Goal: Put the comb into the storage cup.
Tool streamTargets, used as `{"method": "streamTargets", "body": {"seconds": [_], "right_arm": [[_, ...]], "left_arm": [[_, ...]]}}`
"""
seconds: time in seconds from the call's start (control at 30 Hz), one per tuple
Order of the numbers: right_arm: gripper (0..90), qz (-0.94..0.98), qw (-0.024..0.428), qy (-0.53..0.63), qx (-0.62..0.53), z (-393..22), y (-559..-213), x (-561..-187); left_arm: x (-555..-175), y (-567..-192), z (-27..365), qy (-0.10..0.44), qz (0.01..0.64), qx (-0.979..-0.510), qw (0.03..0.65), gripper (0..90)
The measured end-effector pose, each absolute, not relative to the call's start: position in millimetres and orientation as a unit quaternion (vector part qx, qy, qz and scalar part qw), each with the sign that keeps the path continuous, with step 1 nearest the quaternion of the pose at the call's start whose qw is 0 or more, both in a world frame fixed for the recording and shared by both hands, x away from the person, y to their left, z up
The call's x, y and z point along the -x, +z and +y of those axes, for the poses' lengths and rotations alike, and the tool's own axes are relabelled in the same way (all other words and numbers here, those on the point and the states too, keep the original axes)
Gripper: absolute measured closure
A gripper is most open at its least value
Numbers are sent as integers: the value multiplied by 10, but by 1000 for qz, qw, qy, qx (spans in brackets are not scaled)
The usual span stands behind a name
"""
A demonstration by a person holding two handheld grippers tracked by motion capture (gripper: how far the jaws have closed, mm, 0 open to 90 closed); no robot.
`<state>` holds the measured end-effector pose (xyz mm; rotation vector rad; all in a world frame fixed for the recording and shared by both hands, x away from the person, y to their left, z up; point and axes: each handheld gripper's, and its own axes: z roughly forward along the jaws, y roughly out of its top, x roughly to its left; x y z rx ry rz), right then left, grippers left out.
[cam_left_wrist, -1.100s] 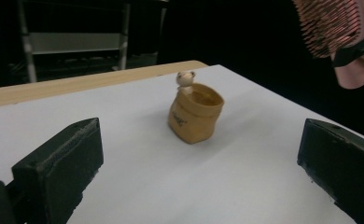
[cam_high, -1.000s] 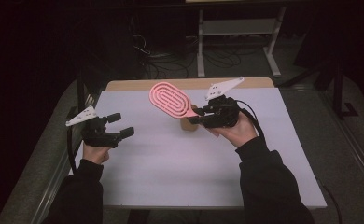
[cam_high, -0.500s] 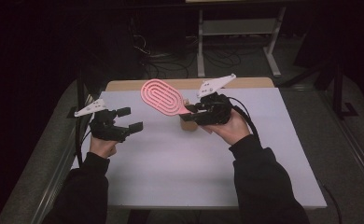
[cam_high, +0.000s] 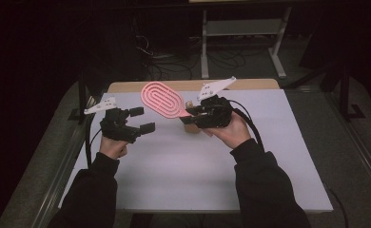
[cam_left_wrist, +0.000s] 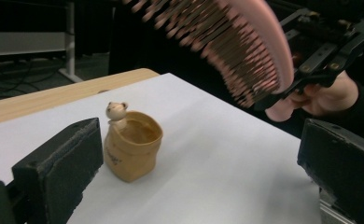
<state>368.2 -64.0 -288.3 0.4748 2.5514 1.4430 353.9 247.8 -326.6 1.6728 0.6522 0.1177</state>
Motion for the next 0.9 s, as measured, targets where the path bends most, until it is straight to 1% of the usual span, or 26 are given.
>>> {"method": "streamTargets", "body": {"seconds": [0.13, 0.27, 0.33, 0.47, 0.7, 0.83, 0.9], "right_arm": [[695, 858, 83, 481, -157, -600, -2905, -3680], [695, 858, 82, 483, -156, -585, -2908, -3677], [695, 860, 83, 480, -154, -566, -2913, -3675], [695, 860, 82, 480, -153, -556, -2919, -3673], [695, 859, 86, 481, -151, -536, -2930, -3669], [695, 863, 87, 476, -149, -506, -2951, -3672], [695, 864, 85, 474, -148, -491, -2959, -3670]], "left_arm": [[-3548, -3240, 2444, 40, 281, -720, 634, 1], [-3570, -3222, 2400, 38, 276, -722, 633, 2], [-3584, -3216, 2374, 29, 275, -721, 635, 2], [-3584, -3199, 2319, 32, 268, -727, 632, 3], [-3612, -3150, 2219, 16, 262, -727, 635, 4], [-3623, -3125, 2146, 17, 262, -732, 629, 4], [-3628, -3120, 2124, 20, 263, -731, 630, 23]]}}
